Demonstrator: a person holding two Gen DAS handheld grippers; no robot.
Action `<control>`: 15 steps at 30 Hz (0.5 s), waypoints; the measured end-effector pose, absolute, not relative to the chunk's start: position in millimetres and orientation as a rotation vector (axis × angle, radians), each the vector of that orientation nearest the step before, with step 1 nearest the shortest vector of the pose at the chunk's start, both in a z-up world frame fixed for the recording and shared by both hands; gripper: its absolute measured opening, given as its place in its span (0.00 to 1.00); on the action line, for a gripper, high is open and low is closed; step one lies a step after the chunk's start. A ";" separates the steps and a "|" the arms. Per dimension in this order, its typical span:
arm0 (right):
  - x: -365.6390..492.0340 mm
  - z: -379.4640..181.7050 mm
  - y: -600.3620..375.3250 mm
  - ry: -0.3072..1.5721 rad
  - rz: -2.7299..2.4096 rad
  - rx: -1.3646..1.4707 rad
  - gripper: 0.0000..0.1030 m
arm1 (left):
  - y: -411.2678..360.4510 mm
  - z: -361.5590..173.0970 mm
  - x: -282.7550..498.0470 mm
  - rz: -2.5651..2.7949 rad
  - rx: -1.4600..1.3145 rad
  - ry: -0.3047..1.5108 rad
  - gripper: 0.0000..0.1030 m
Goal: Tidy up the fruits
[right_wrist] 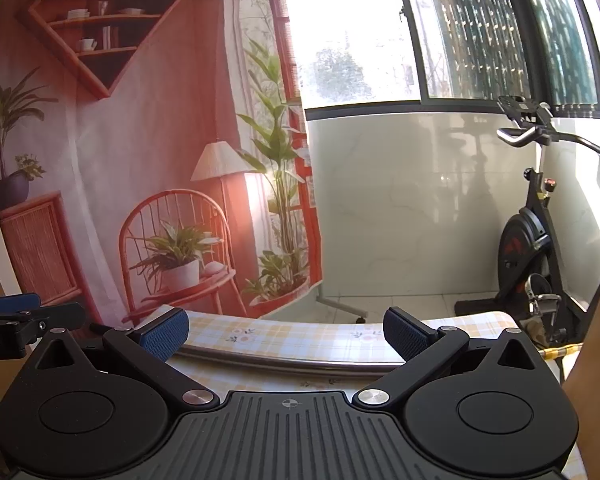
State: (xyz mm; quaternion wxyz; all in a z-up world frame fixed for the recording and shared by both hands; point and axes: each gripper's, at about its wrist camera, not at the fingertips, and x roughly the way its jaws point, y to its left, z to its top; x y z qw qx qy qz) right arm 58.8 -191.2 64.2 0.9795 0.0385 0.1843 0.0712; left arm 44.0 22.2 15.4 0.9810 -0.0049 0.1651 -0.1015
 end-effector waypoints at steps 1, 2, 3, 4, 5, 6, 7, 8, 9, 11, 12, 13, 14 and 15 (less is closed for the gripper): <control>58.3 64.0 -191.2 0.371 0.142 0.078 1.00 | 22.1 15.2 44.2 -0.203 -0.008 0.333 1.00; 58.3 63.6 -191.0 0.372 0.141 0.077 1.00 | 22.0 15.1 44.4 -0.204 -0.008 0.334 1.00; 58.1 63.2 -190.7 0.373 0.140 0.077 1.00 | 22.4 14.9 44.5 -0.206 -0.010 0.335 1.00; 58.3 62.8 -190.8 0.374 0.139 0.077 1.00 | 22.6 15.0 44.5 -0.208 -0.013 0.336 1.00; 58.8 63.2 -190.1 0.376 0.138 0.076 1.00 | 22.9 14.8 44.8 -0.208 -0.017 0.337 1.00; 58.6 62.9 -189.9 0.377 0.136 0.076 1.00 | 23.3 14.7 44.9 -0.208 -0.018 0.337 1.00; 58.8 62.7 -189.7 0.377 0.136 0.076 1.00 | 23.4 14.9 45.3 -0.207 -0.019 0.336 1.00; 59.5 63.0 -189.2 0.378 0.136 0.076 1.00 | 23.8 15.0 45.9 -0.206 -0.019 0.335 1.00; 59.6 62.8 -188.8 0.379 0.136 0.075 1.00 | 23.9 15.1 45.8 -0.205 -0.020 0.334 1.00; 59.5 63.0 -189.1 0.378 0.135 0.076 1.00 | 23.9 14.9 45.5 -0.206 -0.021 0.334 1.00; 60.0 62.7 -188.9 0.378 0.134 0.075 1.00 | 23.9 14.8 45.5 -0.207 -0.021 0.334 1.00; 60.0 62.7 -188.8 0.378 0.134 0.075 1.00 | 24.0 14.7 45.4 -0.207 -0.022 0.334 1.00; 60.0 62.8 -188.9 0.378 0.134 0.075 1.00 | 24.1 14.7 45.4 -0.208 -0.021 0.334 1.00; 60.1 62.8 -188.3 0.377 0.133 0.075 1.00 | 24.3 14.5 45.4 -0.208 -0.022 0.334 1.00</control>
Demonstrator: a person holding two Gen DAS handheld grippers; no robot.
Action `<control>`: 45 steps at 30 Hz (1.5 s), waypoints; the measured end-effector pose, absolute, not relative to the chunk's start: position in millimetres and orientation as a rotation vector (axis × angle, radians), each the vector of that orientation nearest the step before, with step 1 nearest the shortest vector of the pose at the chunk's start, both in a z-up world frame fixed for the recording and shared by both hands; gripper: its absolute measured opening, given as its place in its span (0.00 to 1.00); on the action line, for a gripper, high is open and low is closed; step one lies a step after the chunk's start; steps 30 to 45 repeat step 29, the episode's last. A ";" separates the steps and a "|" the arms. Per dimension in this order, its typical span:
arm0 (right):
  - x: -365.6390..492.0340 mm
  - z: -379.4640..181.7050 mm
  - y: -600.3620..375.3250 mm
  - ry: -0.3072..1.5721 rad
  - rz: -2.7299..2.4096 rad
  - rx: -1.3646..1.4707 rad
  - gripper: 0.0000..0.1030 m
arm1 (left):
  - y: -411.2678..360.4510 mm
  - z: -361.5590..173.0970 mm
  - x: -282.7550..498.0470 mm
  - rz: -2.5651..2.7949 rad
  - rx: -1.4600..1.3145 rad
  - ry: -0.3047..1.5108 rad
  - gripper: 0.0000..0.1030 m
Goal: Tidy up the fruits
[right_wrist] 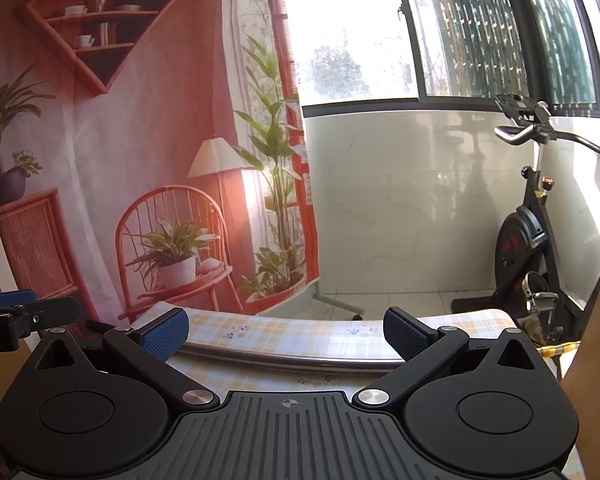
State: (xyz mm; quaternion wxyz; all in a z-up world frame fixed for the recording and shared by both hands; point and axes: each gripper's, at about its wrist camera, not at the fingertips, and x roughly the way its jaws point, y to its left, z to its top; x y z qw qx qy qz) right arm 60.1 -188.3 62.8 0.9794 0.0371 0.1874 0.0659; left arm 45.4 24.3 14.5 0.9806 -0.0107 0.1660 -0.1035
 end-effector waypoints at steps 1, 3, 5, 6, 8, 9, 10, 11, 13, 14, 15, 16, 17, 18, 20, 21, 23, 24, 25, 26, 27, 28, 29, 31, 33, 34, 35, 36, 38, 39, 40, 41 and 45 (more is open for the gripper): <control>60.0 62.5 -188.0 0.377 0.132 0.074 1.00 | 24.3 14.4 45.2 -0.208 -0.022 0.334 1.00; 59.9 62.1 -187.9 0.377 0.132 0.073 1.00 | 24.4 14.3 45.1 -0.208 -0.021 0.333 1.00; 59.7 61.6 -187.7 0.377 0.129 0.073 1.00 | 24.5 14.2 45.0 -0.212 -0.021 0.334 1.00; 59.7 61.4 -187.7 0.377 0.129 0.073 1.00 | 24.4 13.9 44.7 -0.213 -0.021 0.334 1.00; 59.6 61.2 -187.9 0.377 0.129 0.073 1.00 | 22.6 14.1 44.7 -0.213 -0.017 0.335 1.00; 59.5 61.5 -188.0 0.377 0.129 0.072 1.00 | 22.4 14.0 44.8 -0.213 -0.015 0.336 1.00; 59.6 61.5 -188.0 0.376 0.129 0.072 1.00 | 22.4 14.0 45.0 -0.213 -0.014 0.336 1.00; 59.6 61.3 -187.9 0.376 0.128 0.072 1.00 | 22.2 14.0 45.4 -0.213 -0.013 0.336 1.00; 59.6 61.4 -188.0 0.377 0.128 0.073 1.00 | 22.3 14.4 46.1 -0.214 -0.013 0.336 1.00; 59.6 61.6 -188.1 0.377 0.129 0.073 1.00 | 22.3 14.4 46.1 -0.213 -0.013 0.336 1.00; 59.6 61.6 -188.1 0.377 0.129 0.072 1.00 | 22.3 14.4 46.2 -0.212 -0.012 0.336 1.00; 59.6 61.6 -188.1 0.377 0.129 0.072 1.00 | 22.0 14.5 46.3 -0.211 -0.011 0.336 1.00; 59.6 61.6 -188.1 0.376 0.129 0.072 1.00 | 21.9 14.8 46.4 -0.211 -0.011 0.336 1.00; 59.6 61.7 -188.1 0.376 0.129 0.072 1.00 | 21.8 15.0 45.9 -0.210 -0.011 0.337 1.00; 59.7 61.5 -188.1 0.377 0.128 0.073 1.00 | 21.9 15.6 45.6 -0.211 -0.015 0.337 1.00; 59.7 61.7 -188.2 0.377 0.129 0.072 1.00 | 22.0 15.7 45.5 -0.211 -0.015 0.336 1.00; 59.7 61.7 -188.3 0.377 0.129 0.073 1.00 | 21.9 16.0 44.9 -0.209 -0.012 0.331 1.00; 59.8 61.7 -188.4 0.377 0.130 0.073 1.00 | 21.7 15.9 44.4 -0.207 -0.008 0.328 1.00; 59.8 61.7 -188.4 0.376 0.129 0.073 1.00 | 21.5 15.9 44.3 -0.205 -0.006 0.325 1.00; 59.9 61.6 -188.4 0.377 0.128 0.073 1.00 | 21.3 15.6 43.8 -0.202 -0.007 0.323 1.00; 59.3 61.4 -189.0 0.377 0.127 0.073 1.00 | 21.6 15.4 43.8 -0.199 -0.009 0.323 1.00; 59.4 61.1 -189.1 0.377 0.127 0.074 1.00 | 21.8 14.7 43.3 -0.196 -0.015 0.324 1.00; 59.0 61.2 -189.5 0.376 0.126 0.074 1.00 | 22.6 14.2 43.7 -0.192 -0.019 0.325 1.00; 59.0 61.2 -189.5 0.376 0.126 0.074 1.00 | 22.6 14.2 43.7 -0.192 -0.019 0.325 1.00; 59.0 61.2 -189.5 0.376 0.126 0.074 1.00 | 22.6 14.2 43.7 -0.192 -0.019 0.325 1.00; 59.0 61.2 -189.5 0.376 0.126 0.074 1.00 | 22.6 14.2 43.7 -0.192 -0.019 0.325 1.00; 59.0 61.2 -189.5 0.376 0.126 0.074 1.00 | 22.6 14.2 43.7 -0.192 -0.019 0.325 1.00; 59.0 61.2 -189.5 0.376 0.126 0.074 1.00 | 22.6 14.2 43.7 -0.192 -0.019 0.325 1.00; 59.0 61.2 -189.5 0.376 0.126 0.074 1.00 | 22.6 14.2 43.7 -0.192 -0.019 0.325 1.00; 59.0 61.2 -189.5 0.376 0.126 0.074 1.00 | 22.6 14.2 43.7 -0.192 -0.019 0.325 1.00; 59.0 61.2 -189.5 0.376 0.126 0.074 1.00 | 22.6 14.2 43.7 -0.192 -0.019 0.325 1.00; 59.0 61.2 -189.5 0.376 0.126 0.074 1.00 | 22.6 14.2 43.7 -0.192 -0.019 0.325 1.00; 59.0 61.2 -189.5 0.376 0.126 0.074 1.00 | 22.6 14.2 43.7 -0.192 -0.019 0.325 1.00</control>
